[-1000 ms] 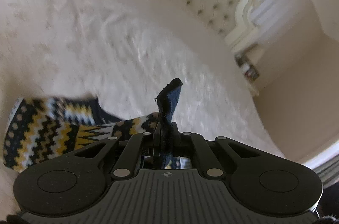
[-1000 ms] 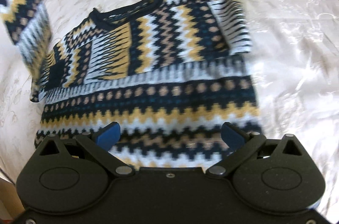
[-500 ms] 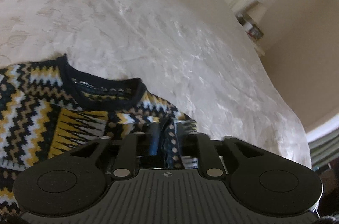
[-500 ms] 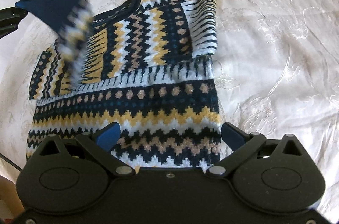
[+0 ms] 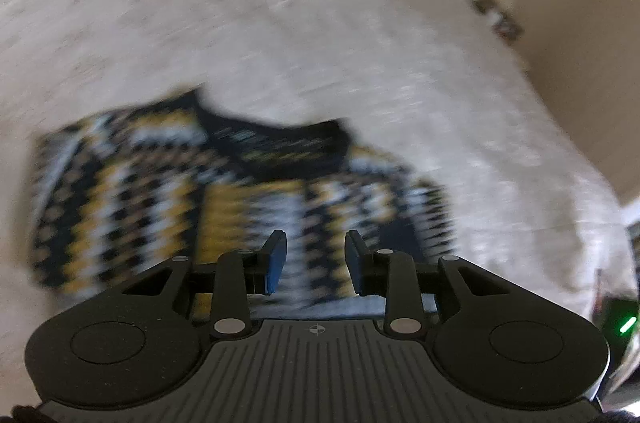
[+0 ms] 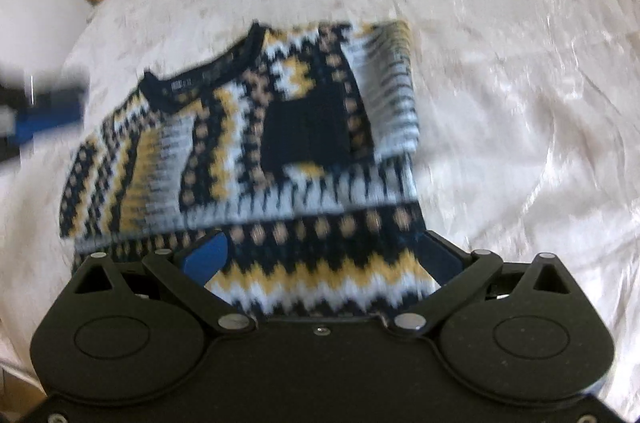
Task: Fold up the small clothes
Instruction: 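Fold the held sleeve with the left gripper across the sweater body, then release the sleeve with the left gripper while the right gripper grasps the folded edge, then open the right gripper to release the folded edge, then move both open grippers along the sweater to its ribbed navy hem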
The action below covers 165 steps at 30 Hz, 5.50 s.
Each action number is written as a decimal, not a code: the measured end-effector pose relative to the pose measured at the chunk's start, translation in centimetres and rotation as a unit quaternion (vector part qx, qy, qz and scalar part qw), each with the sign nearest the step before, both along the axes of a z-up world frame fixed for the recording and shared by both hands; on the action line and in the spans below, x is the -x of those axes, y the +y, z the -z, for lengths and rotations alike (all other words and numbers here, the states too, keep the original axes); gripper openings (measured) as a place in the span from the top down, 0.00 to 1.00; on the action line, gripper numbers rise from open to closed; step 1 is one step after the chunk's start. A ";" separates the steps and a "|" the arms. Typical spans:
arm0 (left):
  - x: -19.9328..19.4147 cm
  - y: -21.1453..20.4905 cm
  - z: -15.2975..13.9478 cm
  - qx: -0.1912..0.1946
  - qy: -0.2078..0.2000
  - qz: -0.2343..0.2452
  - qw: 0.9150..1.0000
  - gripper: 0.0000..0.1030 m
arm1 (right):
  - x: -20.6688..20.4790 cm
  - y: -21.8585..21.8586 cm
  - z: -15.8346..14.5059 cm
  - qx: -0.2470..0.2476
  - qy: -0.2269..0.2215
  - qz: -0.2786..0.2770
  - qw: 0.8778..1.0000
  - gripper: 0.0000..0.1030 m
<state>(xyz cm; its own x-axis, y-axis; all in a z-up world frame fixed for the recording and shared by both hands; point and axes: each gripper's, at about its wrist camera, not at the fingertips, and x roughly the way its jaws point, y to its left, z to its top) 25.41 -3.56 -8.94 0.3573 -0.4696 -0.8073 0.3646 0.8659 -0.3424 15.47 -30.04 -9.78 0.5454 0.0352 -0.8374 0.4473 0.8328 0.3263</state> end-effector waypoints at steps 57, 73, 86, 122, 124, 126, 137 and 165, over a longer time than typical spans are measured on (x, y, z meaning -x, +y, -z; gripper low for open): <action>-8.2 9.1 7.7 -0.124 0.027 -0.090 0.988 0.69 | -8.0 -6.1 0.1 0.022 0.021 -0.034 0.999 0.79; -8.6 9.9 9.9 -0.118 0.031 -0.083 0.989 0.68 | -9.1 -5.3 2.7 0.095 0.084 -0.034 0.991 0.69; -7.9 10.5 8.9 -0.111 0.026 -0.076 0.991 0.67 | -6.5 -6.1 1.3 0.118 0.089 0.012 0.989 0.31; 5.7 11.5 12.8 -0.179 0.032 0.025 0.983 0.00 | 6.8 4.6 3.2 -0.008 0.113 0.091 0.989 0.04; 6.2 10.9 12.9 -0.190 0.010 0.017 0.982 0.00 | 7.7 5.0 3.4 -0.011 0.120 0.092 0.988 0.04; 6.6 10.8 13.0 -0.188 -0.005 0.000 0.982 0.00 | 8.6 5.5 3.8 -0.011 0.128 0.086 0.988 0.04; 8.2 12.5 11.4 -0.159 -0.009 -0.021 0.987 0.13 | 13.0 6.6 5.6 -0.037 0.101 0.034 0.994 0.00; 21.7 14.3 12.6 -0.176 0.001 -0.026 0.984 0.21 | 19.4 7.3 5.9 -0.043 0.047 -0.107 0.992 0.00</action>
<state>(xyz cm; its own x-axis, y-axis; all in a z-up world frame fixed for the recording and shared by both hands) 3.66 10.78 -21.56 0.3709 -0.1414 -0.9178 0.3158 0.9486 -0.0185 -3.92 -22.79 -15.72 0.4375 0.2159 -0.8729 0.2947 0.8827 0.3660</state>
